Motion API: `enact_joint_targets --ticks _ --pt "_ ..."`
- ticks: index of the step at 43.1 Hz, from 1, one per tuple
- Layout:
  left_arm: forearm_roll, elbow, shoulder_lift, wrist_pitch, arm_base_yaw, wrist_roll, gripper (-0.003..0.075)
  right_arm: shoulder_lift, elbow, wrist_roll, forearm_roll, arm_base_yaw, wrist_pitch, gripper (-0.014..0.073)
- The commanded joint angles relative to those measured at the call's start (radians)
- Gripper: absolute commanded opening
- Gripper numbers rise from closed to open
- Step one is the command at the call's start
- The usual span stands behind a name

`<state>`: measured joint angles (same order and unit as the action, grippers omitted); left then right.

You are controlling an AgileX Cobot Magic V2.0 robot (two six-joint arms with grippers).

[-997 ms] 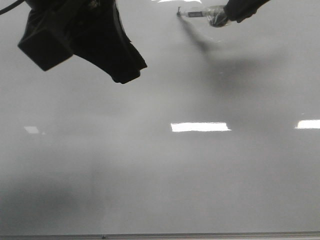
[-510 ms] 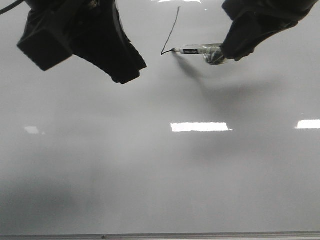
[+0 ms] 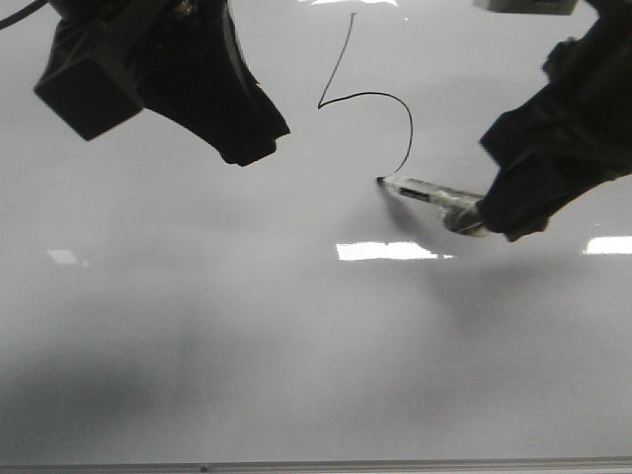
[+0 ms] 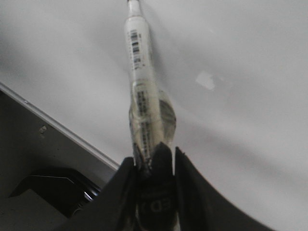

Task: Write number 5 on whiteboard

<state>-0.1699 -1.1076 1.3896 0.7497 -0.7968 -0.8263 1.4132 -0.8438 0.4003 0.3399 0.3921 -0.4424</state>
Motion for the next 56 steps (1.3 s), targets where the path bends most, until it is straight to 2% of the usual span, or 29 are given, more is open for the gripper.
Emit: enact_joint_targets --ticks 1,5,10,15,21,41,56 --pt "-0.021 -0.037 -0.037 -0.042 -0.007 0.011 -0.0020 0.033 -0.070 0.000 0.045 0.054 0.089 -0.0062" --pt "-0.021 -0.037 -0.037 -0.042 -0.007 0.011 -0.0020 0.051 -0.132 0.000 0.060 0.088 0.063 -0.0062" --pt "-0.021 -0.037 -0.037 -0.042 -0.007 0.011 -0.0020 -0.018 -0.178 0.000 0.043 0.091 -0.015 -0.0062" --pt "-0.021 -0.037 -0.037 -0.042 -0.007 0.011 -0.0020 -0.095 -0.192 -0.003 0.029 0.045 -0.019 -0.0062" --pt "-0.021 -0.037 -0.037 -0.042 -0.007 0.011 -0.0020 -0.082 -0.239 -0.007 0.029 -0.034 -0.022 -0.0062" --pt "-0.021 -0.037 -0.037 -0.042 -0.007 0.011 -0.0020 -0.018 -0.291 -0.026 0.041 -0.048 0.007 -0.0062" --pt "-0.021 -0.037 -0.037 -0.042 -0.007 0.011 -0.0020 -0.035 -0.289 -0.085 0.036 -0.175 -0.048 -0.0062"
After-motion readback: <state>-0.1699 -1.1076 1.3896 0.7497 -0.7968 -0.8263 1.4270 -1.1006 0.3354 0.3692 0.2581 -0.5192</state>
